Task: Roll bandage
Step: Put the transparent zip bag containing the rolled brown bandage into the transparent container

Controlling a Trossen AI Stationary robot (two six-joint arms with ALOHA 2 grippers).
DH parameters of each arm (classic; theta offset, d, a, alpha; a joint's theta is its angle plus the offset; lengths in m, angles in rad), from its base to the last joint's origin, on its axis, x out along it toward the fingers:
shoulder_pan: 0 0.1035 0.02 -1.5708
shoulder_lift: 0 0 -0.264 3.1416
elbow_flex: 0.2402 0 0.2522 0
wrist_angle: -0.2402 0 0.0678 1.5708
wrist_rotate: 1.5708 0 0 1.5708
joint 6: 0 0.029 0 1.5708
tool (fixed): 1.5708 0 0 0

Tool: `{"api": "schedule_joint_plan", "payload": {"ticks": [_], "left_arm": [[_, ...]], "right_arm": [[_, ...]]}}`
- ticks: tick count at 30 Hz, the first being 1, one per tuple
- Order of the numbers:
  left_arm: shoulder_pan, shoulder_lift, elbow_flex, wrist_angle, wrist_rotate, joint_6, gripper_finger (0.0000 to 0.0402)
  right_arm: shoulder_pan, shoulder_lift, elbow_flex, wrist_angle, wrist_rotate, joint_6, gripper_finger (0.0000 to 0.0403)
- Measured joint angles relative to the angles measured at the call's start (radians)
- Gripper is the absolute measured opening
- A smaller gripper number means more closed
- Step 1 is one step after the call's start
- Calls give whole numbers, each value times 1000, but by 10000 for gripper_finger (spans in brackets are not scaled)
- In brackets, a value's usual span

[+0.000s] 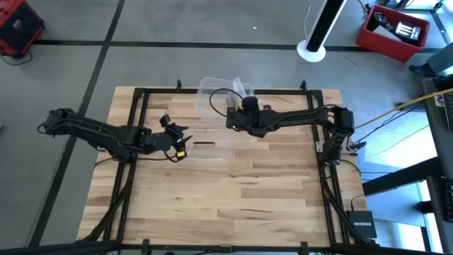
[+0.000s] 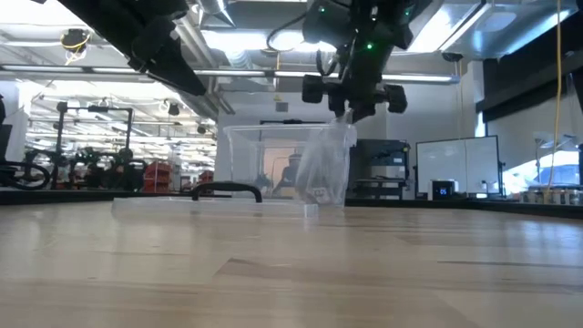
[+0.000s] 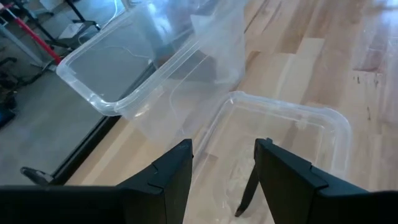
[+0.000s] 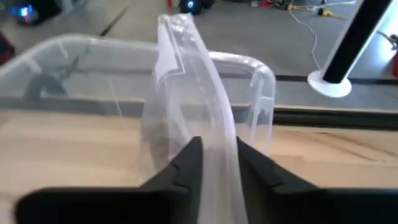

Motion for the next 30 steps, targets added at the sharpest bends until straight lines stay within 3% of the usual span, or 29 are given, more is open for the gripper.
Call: {"api": "schedule_joint_plan", "payload": {"ticks": [6, 12, 16, 21, 24, 28, 30], "left_arm": [[3, 0, 4, 5, 2, 78, 166], [13, 0, 50, 10, 18, 213, 166], [66, 0, 60, 87, 26, 288, 166], [174, 17, 60, 154, 71, 366, 166], [221, 27, 55, 127, 82, 345, 166], [242, 27, 22, 77, 140, 272, 166], [241, 27, 2, 57, 146, 235, 166]], "right_arm": [[10, -27, 68, -108, -63, -230, 170], [10, -67, 146, -209, -72, -346, 216], [-11, -88, 184, -211, -120, -429, 220], [-95, -69, 173, 51, -317, -633, 210], [-163, -16, 138, 156, -408, -683, 203], [-214, 12, 93, 171, -548, -677, 192], [-220, 15, 71, 163, -568, -678, 188]]}}
